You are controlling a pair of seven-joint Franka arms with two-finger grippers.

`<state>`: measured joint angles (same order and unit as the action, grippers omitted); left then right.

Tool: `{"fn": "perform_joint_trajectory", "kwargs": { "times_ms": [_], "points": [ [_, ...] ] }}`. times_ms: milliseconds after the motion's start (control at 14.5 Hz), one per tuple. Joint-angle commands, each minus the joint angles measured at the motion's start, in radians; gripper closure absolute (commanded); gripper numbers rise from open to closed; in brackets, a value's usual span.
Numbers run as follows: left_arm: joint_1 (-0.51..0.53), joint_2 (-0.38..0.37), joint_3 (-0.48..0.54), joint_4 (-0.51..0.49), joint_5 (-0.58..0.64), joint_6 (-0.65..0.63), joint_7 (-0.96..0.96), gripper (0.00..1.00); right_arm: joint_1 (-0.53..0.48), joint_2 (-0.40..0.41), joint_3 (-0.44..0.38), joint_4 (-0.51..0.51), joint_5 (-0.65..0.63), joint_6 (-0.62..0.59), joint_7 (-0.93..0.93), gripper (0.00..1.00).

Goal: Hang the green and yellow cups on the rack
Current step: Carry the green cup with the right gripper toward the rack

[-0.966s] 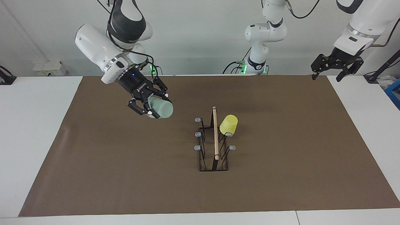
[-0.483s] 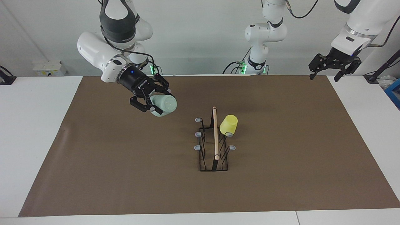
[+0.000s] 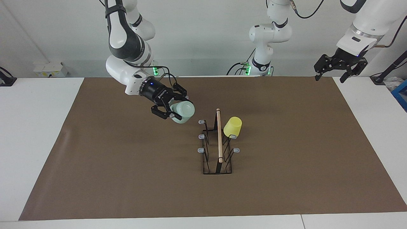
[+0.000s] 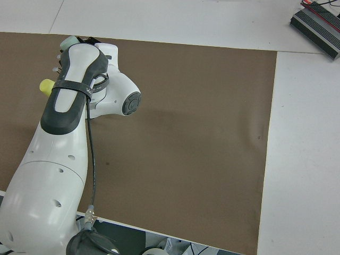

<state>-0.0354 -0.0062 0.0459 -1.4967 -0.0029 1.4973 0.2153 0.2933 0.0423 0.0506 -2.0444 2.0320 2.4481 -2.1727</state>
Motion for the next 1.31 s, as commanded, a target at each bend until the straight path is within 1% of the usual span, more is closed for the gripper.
{"fn": "perform_joint_trajectory", "kwargs": {
  "times_ms": [0,69,207,414,828,1241],
  "points": [
    [-0.009,-0.026,0.009,-0.028,-0.012,-0.003,-0.008,0.0,0.01,0.02,0.002,-0.003,0.112,0.0,-0.097,0.56],
    [-0.011,-0.026,0.009,-0.027,-0.012,-0.003,-0.008,0.0,0.023,0.027,0.002,-0.005,0.164,-0.003,-0.131,0.56],
    [-0.011,-0.026,0.009,-0.028,-0.012,-0.003,-0.008,0.0,0.041,0.037,0.002,-0.007,0.198,-0.006,-0.162,0.56],
    [-0.011,-0.026,0.009,-0.027,-0.012,-0.003,-0.008,0.0,0.059,0.063,0.002,-0.016,0.301,-0.041,-0.229,0.56],
    [-0.011,-0.026,0.009,-0.027,-0.012,-0.003,-0.008,0.0,0.069,0.08,0.002,-0.036,0.312,-0.034,-0.253,0.56],
    [-0.011,-0.026,0.009,-0.027,-0.012,-0.003,-0.008,0.0,0.072,0.134,0.002,-0.033,0.323,-0.031,-0.297,0.56]
  ]
}}
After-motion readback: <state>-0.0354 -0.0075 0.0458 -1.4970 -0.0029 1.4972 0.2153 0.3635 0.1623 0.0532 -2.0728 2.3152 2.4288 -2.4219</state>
